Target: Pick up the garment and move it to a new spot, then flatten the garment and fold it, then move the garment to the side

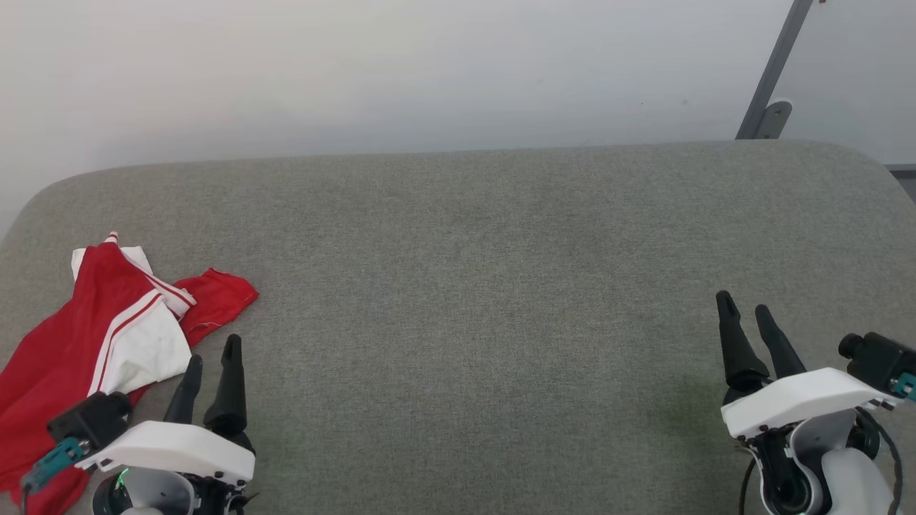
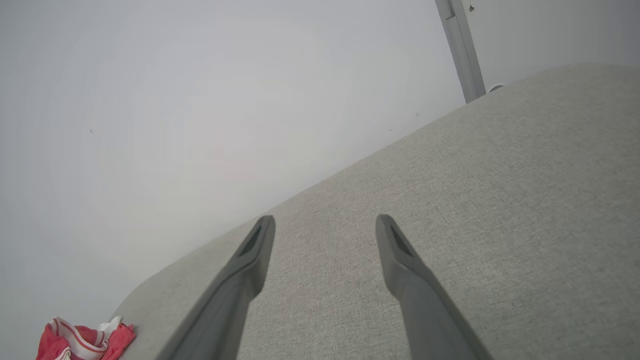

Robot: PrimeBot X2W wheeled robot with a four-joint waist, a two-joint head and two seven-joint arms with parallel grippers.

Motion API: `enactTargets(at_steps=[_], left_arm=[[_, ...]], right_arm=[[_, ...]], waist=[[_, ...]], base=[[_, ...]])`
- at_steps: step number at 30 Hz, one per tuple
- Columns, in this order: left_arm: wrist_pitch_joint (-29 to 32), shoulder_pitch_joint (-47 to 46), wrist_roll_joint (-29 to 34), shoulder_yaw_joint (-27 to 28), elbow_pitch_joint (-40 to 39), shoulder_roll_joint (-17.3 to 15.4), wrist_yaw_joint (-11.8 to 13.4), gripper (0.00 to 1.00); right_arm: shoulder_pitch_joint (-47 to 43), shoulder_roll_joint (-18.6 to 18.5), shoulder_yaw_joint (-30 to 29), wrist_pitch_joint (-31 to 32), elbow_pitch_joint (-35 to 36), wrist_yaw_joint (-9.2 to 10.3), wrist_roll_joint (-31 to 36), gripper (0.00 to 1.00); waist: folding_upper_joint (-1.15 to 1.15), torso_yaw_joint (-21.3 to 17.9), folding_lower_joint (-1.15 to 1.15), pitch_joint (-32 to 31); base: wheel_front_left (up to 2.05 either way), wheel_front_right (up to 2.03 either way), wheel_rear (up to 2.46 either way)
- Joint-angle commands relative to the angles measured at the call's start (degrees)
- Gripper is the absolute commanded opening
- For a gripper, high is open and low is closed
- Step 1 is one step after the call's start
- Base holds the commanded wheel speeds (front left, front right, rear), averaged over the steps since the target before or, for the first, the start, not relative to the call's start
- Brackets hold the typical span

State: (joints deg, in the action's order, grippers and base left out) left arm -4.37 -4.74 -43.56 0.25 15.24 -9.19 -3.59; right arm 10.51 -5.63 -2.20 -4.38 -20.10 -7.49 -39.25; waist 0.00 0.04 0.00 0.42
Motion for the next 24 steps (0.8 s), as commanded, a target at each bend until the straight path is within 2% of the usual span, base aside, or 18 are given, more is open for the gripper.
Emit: enactTargets(at_steps=[1, 16, 24], left_arm=[[-0.55, -1.60, 1.92, -0.35, -0.60, -0.66, 0.33, 1.00], [-3.12, -0.56, 11.21, -2.96, -1.10, -2.64, 3.53, 1.00], [-4.40, -0.14, 16.11, -4.09, -2.14, -3.39, 4.48, 1.00]], right_arm=[[1.68, -0.35, 0.01, -0.54, 0.90, 0.00, 1.61, 1.00], [2.32, -0.91, 0.37, -3.16, 0.85, 0.00, 13.69, 1.00], [2.32, -0.82, 0.40, -4.43, 1.65, 0.00, 17.49, 1.00]], waist=[[0.00, 0.01, 0.00, 0.00], [0.00, -0.15, 0.00, 0.04], [0.00, -0.16, 0.00, 0.07]], base=[[0.00, 0.00, 0.00], [0.00, 0.00, 0.00], [0.00, 0.00, 0.00]])
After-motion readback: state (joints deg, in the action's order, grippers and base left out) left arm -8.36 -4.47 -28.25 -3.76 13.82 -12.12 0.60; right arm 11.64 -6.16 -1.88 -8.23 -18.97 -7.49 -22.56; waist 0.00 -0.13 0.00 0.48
